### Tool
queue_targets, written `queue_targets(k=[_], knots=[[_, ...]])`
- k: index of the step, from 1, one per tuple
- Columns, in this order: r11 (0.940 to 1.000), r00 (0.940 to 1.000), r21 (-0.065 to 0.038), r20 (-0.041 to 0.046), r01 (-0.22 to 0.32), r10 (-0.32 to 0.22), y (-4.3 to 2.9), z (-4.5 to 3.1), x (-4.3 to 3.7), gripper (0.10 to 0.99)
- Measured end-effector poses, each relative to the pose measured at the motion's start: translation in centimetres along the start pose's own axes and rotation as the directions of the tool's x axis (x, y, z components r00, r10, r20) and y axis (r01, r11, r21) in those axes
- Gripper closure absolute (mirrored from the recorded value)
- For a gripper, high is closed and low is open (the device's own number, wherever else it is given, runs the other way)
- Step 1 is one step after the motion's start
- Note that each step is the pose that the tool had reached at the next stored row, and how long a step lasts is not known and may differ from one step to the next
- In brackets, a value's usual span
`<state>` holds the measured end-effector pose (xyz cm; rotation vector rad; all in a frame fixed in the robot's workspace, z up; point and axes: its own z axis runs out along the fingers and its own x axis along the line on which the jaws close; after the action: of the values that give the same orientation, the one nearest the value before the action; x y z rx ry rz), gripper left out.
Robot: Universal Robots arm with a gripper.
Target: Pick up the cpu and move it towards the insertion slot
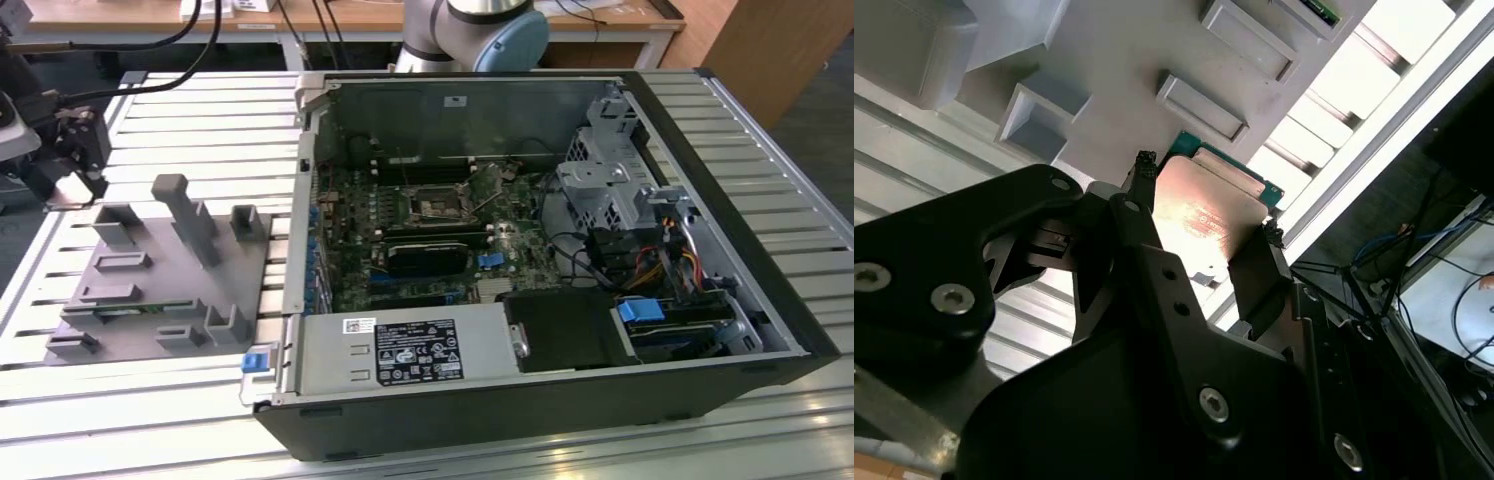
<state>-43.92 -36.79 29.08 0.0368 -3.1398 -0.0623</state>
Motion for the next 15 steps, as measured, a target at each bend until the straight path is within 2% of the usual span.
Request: queue_targets(k=[8,15], knots=[[1.0000,1.0000,0.000,0.0000,0.000,0.000,0.12,-1.22,0.00,0.541],[1.0000,1.0000,0.000,0.0000,0.000,0.000,0.22,-1.83,0.00,0.541]])
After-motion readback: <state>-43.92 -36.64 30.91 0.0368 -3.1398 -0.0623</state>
